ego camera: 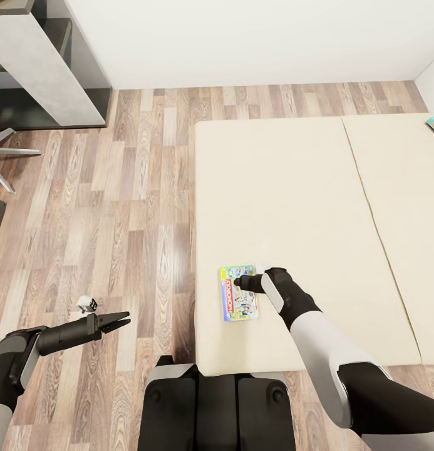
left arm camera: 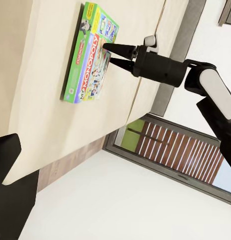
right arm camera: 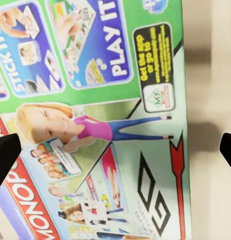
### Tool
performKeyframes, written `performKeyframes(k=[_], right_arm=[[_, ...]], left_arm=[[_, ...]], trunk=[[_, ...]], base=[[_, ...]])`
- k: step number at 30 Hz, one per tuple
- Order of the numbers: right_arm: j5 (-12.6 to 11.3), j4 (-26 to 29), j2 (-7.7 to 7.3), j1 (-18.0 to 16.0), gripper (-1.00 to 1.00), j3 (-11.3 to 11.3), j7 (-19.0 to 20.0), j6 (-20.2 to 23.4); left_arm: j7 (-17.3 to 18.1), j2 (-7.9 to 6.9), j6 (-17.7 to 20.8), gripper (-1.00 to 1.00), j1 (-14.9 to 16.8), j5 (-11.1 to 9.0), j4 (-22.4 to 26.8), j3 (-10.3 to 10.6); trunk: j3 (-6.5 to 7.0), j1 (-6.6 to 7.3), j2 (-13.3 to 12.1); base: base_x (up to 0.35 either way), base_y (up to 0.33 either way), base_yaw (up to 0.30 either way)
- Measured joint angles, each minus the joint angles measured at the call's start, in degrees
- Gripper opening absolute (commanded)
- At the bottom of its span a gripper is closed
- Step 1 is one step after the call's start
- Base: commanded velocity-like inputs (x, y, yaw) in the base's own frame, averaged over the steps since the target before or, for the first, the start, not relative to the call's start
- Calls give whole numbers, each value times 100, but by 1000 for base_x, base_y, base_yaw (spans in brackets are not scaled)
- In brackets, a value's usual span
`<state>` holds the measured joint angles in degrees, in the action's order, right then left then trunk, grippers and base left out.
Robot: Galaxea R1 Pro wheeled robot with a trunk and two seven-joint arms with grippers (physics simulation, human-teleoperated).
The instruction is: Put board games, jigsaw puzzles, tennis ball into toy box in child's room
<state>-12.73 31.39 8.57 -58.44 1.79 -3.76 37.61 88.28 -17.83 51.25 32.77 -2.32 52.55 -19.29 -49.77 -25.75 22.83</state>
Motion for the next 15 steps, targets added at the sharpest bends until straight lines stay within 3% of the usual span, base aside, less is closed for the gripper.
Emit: performKeyframes(k=[15], right_arm=[[-26,0,103,0,100,-1,152,18]], left_arm=[[6,0,0,100,0,0,0,-4]], trunk=[[0,0,0]], base=[[0,0,0]])
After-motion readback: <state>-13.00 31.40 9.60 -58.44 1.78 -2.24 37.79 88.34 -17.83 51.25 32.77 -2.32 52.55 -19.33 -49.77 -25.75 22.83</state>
